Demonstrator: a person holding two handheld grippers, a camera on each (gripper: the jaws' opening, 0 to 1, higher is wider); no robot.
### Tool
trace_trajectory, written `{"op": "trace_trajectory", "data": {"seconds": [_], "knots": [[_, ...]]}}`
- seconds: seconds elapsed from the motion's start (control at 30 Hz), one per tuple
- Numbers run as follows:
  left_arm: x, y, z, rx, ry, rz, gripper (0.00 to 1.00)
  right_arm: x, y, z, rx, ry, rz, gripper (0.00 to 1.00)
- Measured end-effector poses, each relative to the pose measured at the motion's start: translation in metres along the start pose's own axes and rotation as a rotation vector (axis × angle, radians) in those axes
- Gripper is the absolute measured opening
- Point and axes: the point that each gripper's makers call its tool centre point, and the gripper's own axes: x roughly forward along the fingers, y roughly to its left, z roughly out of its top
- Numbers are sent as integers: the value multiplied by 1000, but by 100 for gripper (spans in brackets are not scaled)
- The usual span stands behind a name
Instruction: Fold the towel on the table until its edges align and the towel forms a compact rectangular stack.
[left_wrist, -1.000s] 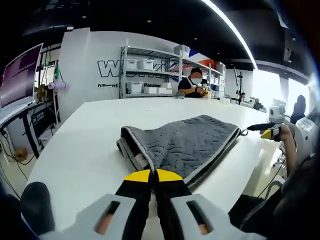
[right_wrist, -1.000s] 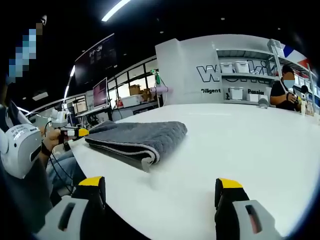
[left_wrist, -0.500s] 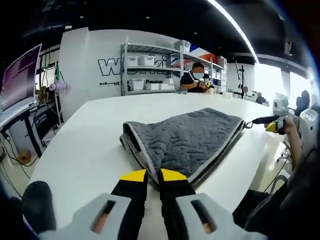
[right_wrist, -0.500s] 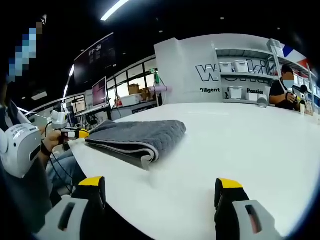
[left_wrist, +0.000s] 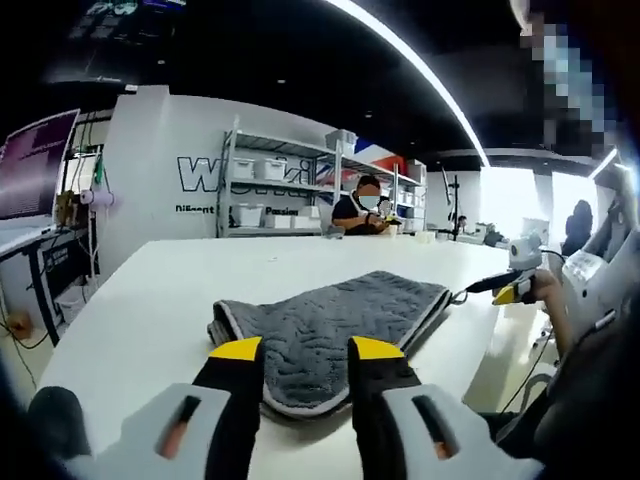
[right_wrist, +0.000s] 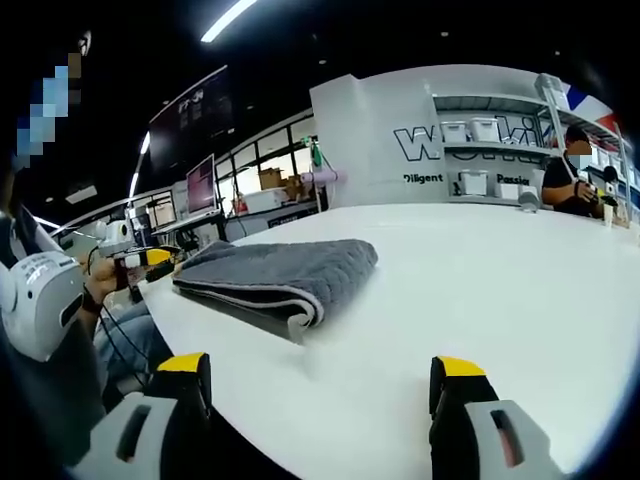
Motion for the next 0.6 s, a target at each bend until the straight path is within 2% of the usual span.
{"op": "trace_trajectory", "data": {"seconds": [0.1, 0.27, 0.6], "knots": [[5, -3, -6, 29, 32, -8, 55, 2, 1, 2, 4, -5, 3, 94], [7, -7, -13, 25, 56, -31, 63, 5, 5, 4, 2, 1, 18, 94], [6, -4, -15, -7, 53, -25, 79, 12, 6, 4, 17, 1, 28, 94]]}}
